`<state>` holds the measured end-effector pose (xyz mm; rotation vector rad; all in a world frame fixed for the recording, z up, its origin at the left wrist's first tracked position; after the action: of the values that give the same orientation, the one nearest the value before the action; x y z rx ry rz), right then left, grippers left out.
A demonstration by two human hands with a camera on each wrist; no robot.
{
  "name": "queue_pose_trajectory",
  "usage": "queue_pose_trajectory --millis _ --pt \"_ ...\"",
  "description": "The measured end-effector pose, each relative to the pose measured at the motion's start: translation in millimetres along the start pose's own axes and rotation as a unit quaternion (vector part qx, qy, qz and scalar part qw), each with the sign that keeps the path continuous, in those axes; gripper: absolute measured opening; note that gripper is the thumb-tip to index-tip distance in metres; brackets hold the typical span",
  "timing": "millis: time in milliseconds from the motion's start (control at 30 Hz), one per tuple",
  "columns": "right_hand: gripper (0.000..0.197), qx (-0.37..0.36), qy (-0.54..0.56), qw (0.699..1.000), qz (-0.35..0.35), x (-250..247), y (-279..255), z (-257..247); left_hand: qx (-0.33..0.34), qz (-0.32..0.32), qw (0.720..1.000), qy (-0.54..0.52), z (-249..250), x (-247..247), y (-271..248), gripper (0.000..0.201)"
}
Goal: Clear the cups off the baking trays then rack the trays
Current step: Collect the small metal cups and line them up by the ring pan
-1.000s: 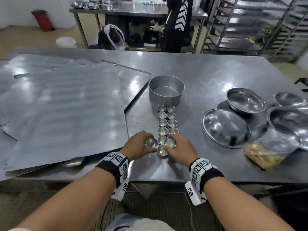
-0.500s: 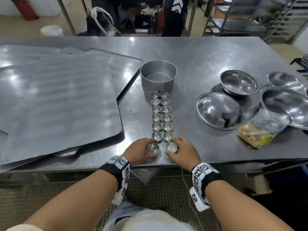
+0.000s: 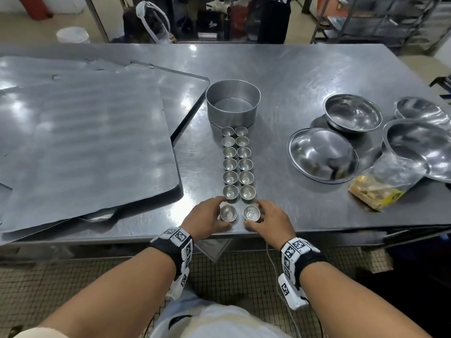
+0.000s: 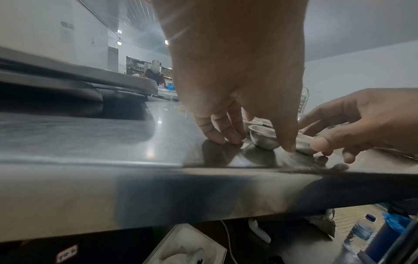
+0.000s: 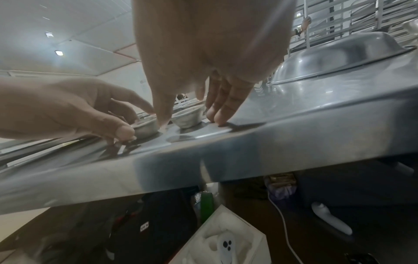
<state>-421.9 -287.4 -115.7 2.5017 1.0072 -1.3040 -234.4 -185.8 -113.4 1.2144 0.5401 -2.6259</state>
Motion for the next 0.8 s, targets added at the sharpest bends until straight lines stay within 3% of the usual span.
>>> queue_pose_trajectory --millis 133,367,800 --pt "0.061 0.005 -0.011 1.0 0.008 -4.0 -1.7 3.5 -0.041 0.012 0.999 0.005 -2.4 -1.6 0.6 0.067" --pt "0.049 -0.013 -0.012 1.0 0.007 -1.6 1.4 -2.5 -0.054 0.024 0.998 0.004 1.6 -0.1 3.3 0.045" --pt "0.048 -0.013 0.0 1.0 0.012 -1.0 4.4 -3.1 -0.035 0.046 0.998 0.0 6.7 -0.9 3.9 0.05"
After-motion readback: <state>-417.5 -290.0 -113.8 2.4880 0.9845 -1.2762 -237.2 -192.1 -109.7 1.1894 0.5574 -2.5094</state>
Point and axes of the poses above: each hand's wrist, its own y-axis towards the middle knuckle, its own x-axis out of the palm, z = x × y, the point moved 5 cm from there along y, towards the middle knuckle, and after that the axes turned 6 degrees about -x, right-handed, at the moved point
